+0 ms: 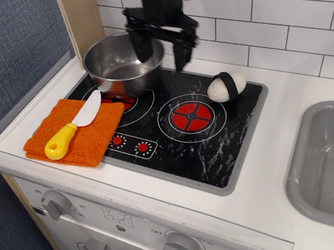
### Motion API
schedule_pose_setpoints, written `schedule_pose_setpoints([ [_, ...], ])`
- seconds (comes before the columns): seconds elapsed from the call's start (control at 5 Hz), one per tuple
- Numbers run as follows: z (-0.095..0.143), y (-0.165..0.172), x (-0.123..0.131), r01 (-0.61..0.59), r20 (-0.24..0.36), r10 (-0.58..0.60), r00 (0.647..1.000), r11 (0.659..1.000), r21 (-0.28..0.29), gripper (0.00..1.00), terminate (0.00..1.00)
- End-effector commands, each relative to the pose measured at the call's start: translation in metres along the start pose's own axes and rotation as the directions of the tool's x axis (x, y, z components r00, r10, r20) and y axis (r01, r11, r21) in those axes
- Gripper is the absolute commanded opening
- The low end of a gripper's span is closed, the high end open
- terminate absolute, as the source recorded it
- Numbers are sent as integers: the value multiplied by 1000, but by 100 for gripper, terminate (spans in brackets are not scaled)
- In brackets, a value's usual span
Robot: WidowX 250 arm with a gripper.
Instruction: Move the bowl to the lower right of cooktop
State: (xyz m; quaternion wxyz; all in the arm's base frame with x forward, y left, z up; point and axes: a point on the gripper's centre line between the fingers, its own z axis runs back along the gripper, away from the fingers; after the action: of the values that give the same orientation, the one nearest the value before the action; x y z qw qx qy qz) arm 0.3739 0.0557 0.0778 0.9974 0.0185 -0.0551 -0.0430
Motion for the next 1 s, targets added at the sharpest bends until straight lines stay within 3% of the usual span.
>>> schedule_pose_setpoints([
  [0.0, -2, 23, 10, -40, -3, 40, 999, 999, 16, 100, 0],
  [0.4, -21, 13, 17, -5, -47, 5, 999, 1000, 6, 100, 0],
  [0.6, -22, 11, 19, 6, -56, -5, 998, 1000, 11, 0, 0],
  [0.8, -27, 7, 20, 16, -73, -16, 997, 1000, 13, 0, 0],
])
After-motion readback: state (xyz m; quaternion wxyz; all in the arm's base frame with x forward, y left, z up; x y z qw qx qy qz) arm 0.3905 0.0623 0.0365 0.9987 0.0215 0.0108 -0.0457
